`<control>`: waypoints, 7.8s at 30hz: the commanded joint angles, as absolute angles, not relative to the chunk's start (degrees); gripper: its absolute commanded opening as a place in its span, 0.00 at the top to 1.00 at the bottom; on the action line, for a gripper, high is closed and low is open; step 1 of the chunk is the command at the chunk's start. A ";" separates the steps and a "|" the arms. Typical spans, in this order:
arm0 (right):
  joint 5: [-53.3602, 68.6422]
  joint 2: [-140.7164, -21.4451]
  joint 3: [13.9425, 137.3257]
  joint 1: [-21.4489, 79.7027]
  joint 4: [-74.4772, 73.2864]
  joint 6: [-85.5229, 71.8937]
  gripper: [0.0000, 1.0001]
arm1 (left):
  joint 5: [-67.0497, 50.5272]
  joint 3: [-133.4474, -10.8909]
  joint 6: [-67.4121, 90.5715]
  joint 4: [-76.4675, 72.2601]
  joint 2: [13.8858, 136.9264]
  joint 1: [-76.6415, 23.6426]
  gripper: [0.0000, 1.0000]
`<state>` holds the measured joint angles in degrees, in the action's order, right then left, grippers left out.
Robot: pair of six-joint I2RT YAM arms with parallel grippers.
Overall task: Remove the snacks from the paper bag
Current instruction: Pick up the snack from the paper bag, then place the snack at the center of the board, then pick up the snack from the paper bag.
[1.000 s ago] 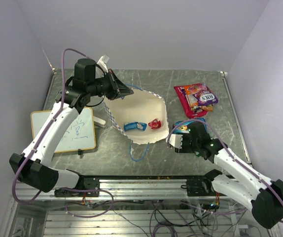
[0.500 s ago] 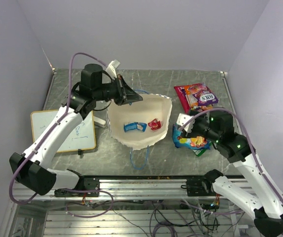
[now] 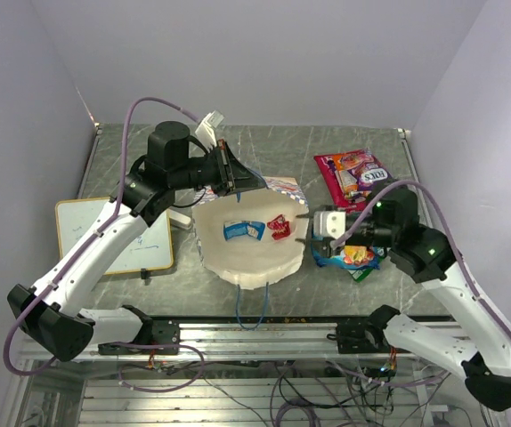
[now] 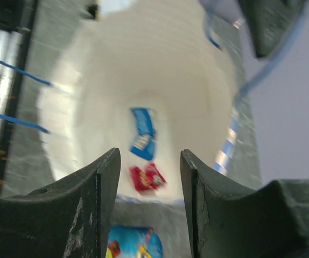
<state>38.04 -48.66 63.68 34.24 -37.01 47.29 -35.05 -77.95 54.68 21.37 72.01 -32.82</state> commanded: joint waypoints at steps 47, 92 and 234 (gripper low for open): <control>-14.56 -103.72 61.39 56.35 1.85 29.77 0.39 | -36.98 -76.29 54.68 15.20 67.98 -32.96 0.93; 8.69 -82.58 54.06 55.23 -8.06 33.38 1.00 | -25.80 -81.86 55.12 22.17 71.36 -31.99 0.93; -42.70 -111.22 63.57 54.69 0.38 13.86 0.30 | -40.65 -84.83 48.07 25.06 72.92 -35.34 0.93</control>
